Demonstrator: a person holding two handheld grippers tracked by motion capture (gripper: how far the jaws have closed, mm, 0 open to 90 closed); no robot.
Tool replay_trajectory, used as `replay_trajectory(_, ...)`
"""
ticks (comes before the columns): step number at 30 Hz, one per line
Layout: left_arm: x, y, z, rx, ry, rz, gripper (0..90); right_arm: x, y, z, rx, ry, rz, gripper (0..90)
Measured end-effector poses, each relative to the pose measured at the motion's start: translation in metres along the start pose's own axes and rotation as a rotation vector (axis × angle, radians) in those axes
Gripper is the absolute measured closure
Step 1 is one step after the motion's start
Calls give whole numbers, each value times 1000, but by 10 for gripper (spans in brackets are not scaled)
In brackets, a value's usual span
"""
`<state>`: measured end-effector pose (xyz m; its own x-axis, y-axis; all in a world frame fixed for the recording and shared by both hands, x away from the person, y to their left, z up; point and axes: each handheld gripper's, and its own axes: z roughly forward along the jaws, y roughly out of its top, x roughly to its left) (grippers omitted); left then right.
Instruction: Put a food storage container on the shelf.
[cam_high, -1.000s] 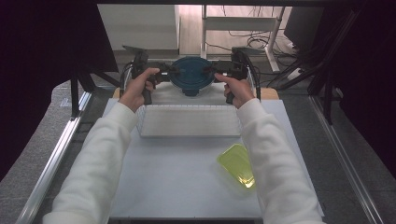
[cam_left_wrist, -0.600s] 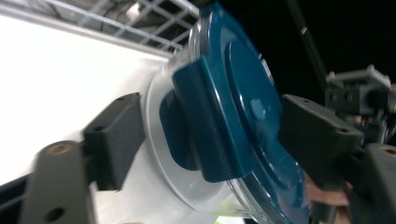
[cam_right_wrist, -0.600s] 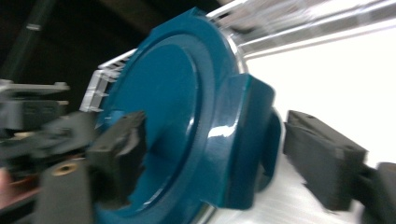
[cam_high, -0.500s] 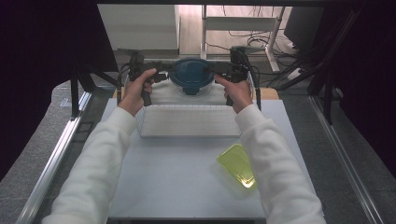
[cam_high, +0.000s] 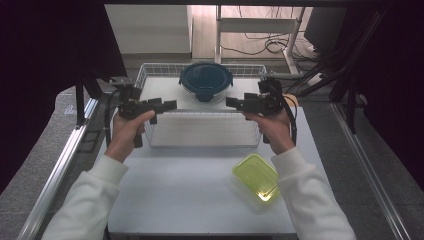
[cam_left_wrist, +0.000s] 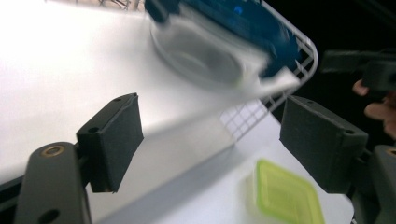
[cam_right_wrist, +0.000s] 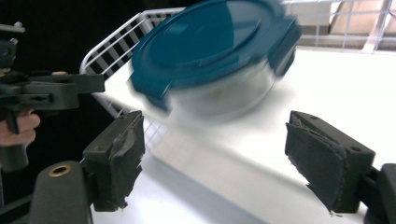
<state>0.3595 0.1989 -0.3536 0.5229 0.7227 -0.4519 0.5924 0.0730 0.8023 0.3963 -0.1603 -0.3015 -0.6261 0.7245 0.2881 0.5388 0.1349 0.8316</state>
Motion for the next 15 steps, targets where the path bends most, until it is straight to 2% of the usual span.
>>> replay_trajectory(2,-4,-14,-6,6,16,30,210,8,-22,-19,-21,12,-56,224)
replay_trajectory(4,-8,-30,-14,-11,29,57,210,10,-27,-23,-25,12,-71,225)
replay_trajectory(6,-12,-47,-21,-14,40,83,212,12,-45,-33,-35,6,-113,227)
replay_trajectory(7,-15,-62,-26,-2,55,106,214,12,-60,-39,-28,9,-123,227)
replay_trajectory(8,-15,-62,-26,-2,55,106,215,12,-60,-39,-28,9,-123,227)
replay_trajectory(10,-18,-79,-30,22,72,130,214,9,-77,-44,-17,9,-132,228)
replay_trajectory(11,-19,-87,-32,27,77,135,215,7,-86,-46,-10,5,-133,228)
replay_trajectory(12,-18,-96,-33,35,74,128,218,1,-102,-49,5,1,-130,229)
replay_trajectory(13,-18,-101,-34,41,69,123,218,1,-102,-49,5,1,-130,229)
replay_trajectory(15,-16,-113,-35,50,60,99,220,-6,-115,-50,13,4,-105,229)
